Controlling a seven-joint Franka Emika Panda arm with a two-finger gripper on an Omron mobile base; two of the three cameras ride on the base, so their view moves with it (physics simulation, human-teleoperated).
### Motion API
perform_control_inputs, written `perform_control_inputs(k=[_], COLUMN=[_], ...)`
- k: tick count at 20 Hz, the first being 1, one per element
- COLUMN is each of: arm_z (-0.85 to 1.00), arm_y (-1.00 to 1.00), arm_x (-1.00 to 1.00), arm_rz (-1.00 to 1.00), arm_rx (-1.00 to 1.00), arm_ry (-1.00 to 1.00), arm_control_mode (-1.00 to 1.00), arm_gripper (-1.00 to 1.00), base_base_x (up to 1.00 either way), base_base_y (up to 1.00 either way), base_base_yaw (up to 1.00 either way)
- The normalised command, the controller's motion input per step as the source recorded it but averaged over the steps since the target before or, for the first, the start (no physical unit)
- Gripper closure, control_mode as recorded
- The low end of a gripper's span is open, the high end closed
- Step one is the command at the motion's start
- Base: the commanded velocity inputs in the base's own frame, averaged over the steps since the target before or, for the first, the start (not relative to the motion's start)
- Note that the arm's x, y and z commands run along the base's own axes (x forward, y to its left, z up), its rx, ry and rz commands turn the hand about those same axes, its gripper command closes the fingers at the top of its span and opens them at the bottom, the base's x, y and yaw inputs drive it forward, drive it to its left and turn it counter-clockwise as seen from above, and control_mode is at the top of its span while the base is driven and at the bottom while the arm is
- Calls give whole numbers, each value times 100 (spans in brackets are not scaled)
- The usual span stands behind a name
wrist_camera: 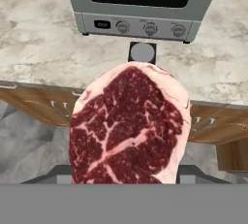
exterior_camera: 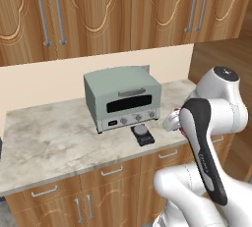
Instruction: Take the steak from the fridge and place it on the digital scale on the counter by the fridge. Wait a few seconds for a reading, then move it to the plate on the dining counter.
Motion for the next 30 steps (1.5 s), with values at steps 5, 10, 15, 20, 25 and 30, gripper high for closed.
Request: perform_control_inputs(k=[5,10,15,20,25,30], arm_z=[0,0,0,0,0,0], arm_y=[0,0,0,0,0,0], arm_x=[0,0,0,0,0,0], arm_rz=[0,0,0,0,0,0], arm_rx=[0,0,0,0,0,0], arm_ry=[0,0,0,0,0,0], arm_control_mode=[100,100,100,100,100,100], arm_gripper=[100,100,100,100,100,100], base_base_x=[-19,-100,-78,-3,29,49], base_base_y=[-3,-17,2,18,24,30], base_base_yaw=[0,2,25,85,80,76])
